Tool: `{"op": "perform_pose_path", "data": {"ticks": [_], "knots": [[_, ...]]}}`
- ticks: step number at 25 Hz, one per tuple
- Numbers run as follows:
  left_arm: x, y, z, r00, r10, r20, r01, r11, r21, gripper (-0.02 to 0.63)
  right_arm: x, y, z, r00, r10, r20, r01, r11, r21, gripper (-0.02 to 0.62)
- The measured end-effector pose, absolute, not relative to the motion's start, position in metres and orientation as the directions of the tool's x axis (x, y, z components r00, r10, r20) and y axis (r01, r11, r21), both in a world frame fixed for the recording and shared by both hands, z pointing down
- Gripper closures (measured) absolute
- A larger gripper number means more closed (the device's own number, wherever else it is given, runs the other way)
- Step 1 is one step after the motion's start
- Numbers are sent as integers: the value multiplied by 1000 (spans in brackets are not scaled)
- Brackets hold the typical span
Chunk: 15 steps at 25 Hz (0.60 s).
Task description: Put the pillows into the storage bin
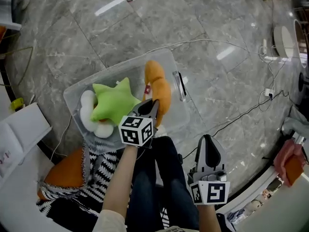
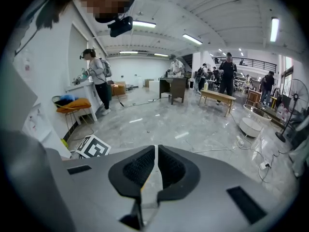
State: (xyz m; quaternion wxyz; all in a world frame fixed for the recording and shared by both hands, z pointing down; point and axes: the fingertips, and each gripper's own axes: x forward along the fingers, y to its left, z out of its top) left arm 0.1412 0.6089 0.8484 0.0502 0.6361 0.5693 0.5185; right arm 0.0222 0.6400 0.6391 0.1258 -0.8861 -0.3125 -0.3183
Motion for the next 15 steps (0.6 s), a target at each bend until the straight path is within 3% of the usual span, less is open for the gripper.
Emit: {"op": "perform_pose_path", "data": {"ticks": [9, 15], "knots": [[141, 600, 963, -134, 820, 556, 530, -415, 740, 568, 9, 633, 709, 587, 434, 683, 628, -777, -47, 565], [156, 553, 1028, -84, 748, 658, 525, -528, 667, 566, 6, 620, 739, 593, 383, 709, 594, -802, -64, 565]]}}
